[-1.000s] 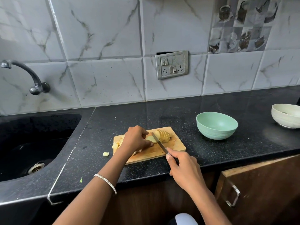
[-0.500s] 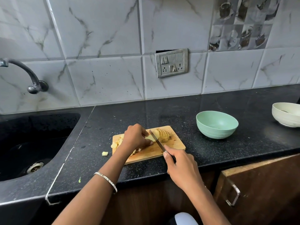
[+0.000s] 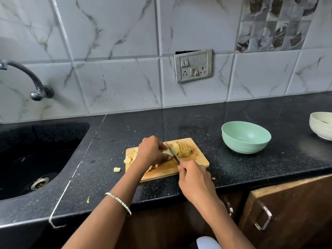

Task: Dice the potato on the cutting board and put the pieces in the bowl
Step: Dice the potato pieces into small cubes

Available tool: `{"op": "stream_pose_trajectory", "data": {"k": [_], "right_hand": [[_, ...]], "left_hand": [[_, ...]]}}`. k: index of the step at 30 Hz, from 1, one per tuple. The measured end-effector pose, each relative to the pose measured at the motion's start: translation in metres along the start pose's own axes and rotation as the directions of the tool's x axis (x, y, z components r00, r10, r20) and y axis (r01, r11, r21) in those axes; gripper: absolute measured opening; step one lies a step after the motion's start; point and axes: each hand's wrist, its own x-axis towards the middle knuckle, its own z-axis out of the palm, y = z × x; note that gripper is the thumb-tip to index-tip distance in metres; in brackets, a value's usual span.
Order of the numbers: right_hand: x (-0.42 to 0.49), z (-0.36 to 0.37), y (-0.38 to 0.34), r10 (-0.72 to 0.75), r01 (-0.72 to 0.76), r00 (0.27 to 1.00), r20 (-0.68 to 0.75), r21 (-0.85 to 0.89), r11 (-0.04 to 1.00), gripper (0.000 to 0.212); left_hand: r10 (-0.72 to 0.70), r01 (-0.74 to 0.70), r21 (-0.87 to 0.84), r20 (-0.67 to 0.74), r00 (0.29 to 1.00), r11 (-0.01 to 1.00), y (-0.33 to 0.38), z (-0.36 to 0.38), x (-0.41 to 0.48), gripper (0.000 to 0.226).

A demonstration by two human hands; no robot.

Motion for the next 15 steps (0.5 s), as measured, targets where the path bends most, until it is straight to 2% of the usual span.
{"op": "stream_pose_trajectory", "data": {"k": [3,9,15], "right_hand": [[0.009,0.000,-0.006,0.012,-0.012,1.000,-0.005,-0.022,1.000,0.026],[-0.007,-0.003,-0.008,-0.012,0.012,1.000,0.001,-0.078,0.997,0.032],[-0.018,-0.016,0.006,-0.039,0.039,0.998,-0.058,-0.015,0.999,0.036]], "left_hand": [[-0.005,0.005,-0.027,0.001,1.000,1.000,-0.003,0.001,0.001,0.046],[-0.028,0.027,-0.052,-0.006,1.000,0.998,-0.003,0.001,-0.001,0.045],[-0.016,0.016,-0.065,0.011,1.000,0.998,-0.002,0.000,-0.002,0.047]]}}
